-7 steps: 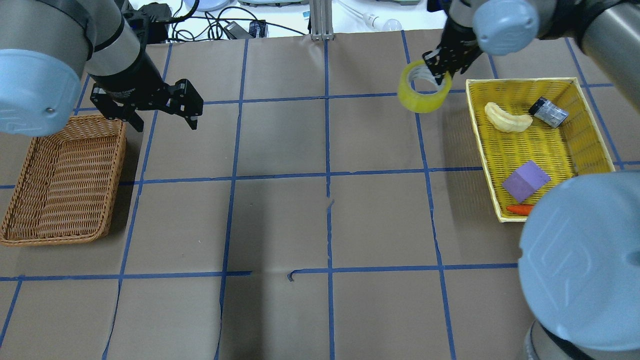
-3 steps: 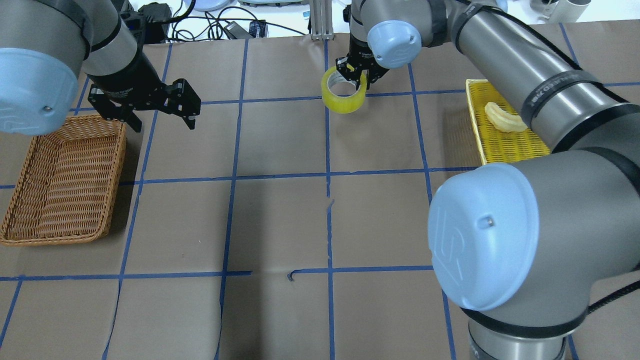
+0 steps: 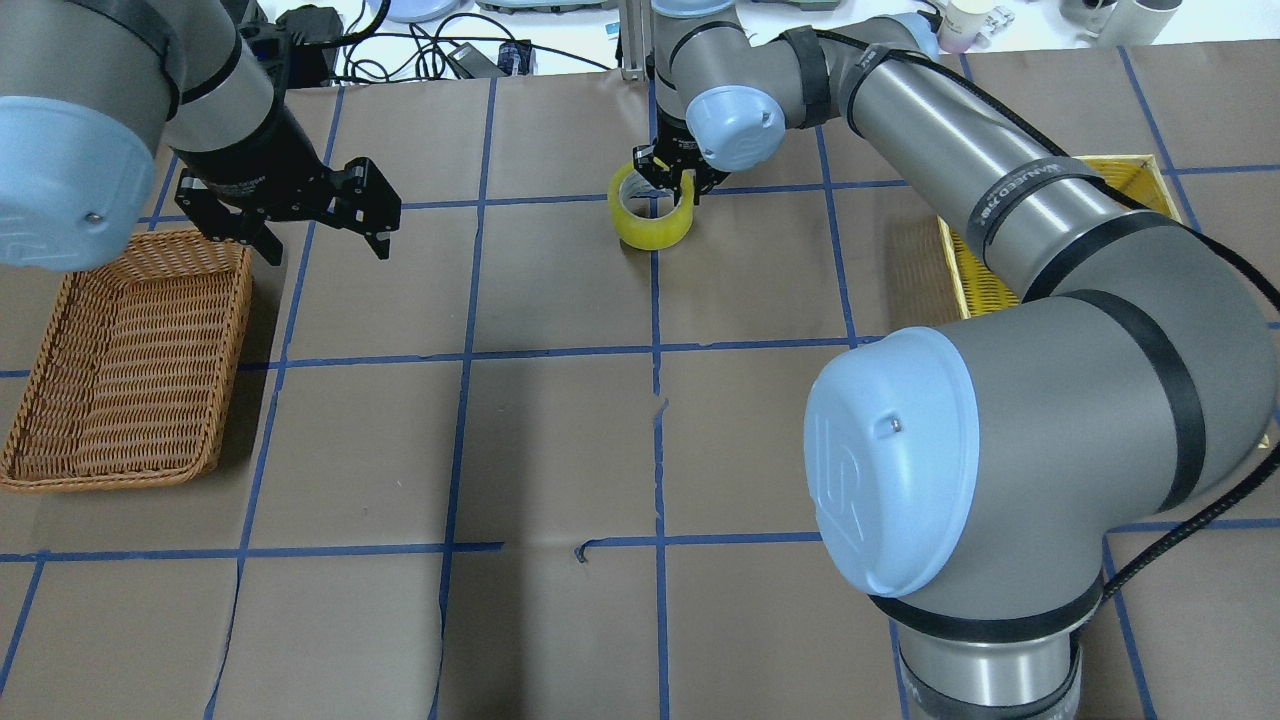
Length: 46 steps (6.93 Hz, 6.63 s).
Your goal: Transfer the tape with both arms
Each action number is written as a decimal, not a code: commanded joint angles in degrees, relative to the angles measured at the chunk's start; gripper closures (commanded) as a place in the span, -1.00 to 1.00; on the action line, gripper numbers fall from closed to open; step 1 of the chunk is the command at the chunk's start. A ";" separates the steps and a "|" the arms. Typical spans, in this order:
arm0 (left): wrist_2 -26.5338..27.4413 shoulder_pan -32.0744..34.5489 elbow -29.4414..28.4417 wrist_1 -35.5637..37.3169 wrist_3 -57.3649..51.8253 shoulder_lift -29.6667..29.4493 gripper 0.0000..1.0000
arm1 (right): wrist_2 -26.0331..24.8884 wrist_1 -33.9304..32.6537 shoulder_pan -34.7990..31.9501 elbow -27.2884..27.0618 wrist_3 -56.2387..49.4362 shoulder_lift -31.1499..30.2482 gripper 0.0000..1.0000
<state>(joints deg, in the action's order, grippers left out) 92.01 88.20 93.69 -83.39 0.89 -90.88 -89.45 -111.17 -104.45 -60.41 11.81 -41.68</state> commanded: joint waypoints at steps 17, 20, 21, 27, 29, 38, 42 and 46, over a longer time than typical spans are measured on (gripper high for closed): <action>-15.72 10.05 -3.15 52.62 8.94 -36.10 -1.00 | -1.61 16.16 11.46 -27.48 -13.30 -46.21 -1.00; -15.72 12.43 -6.32 53.77 11.23 -41.20 -0.65 | -1.61 15.89 11.38 -27.48 -13.30 -46.21 -1.00; -15.63 12.87 -6.33 53.86 11.24 -41.74 0.31 | -1.61 15.89 11.38 -27.48 -13.30 -46.21 -1.00; -9.95 11.39 -6.85 44.93 7.66 -34.66 1.00 | -1.69 15.89 11.38 -27.56 -13.30 -46.21 -1.00; -9.48 3.86 -6.86 30.73 1.43 -26.76 1.00 | -1.70 15.81 11.29 -27.65 -13.30 -46.21 -1.00; -2.71 -37.93 -1.32 18.25 -47.47 -21.61 0.71 | -1.52 15.54 11.20 -27.65 -13.30 -46.21 -1.00; -1.92 -36.88 -2.02 16.69 -47.03 -18.21 -1.00 | -1.34 15.45 11.20 -27.48 -13.30 -46.03 -1.00; -2.18 -21.47 -12.28 -10.07 -11.56 -7.13 -1.00 | -1.34 15.54 11.20 -27.30 -13.30 -46.03 -1.00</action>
<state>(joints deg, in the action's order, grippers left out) 90.01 60.62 84.74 -86.23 -23.52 -100.50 -90.85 -95.64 -93.29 -87.81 -1.49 -87.74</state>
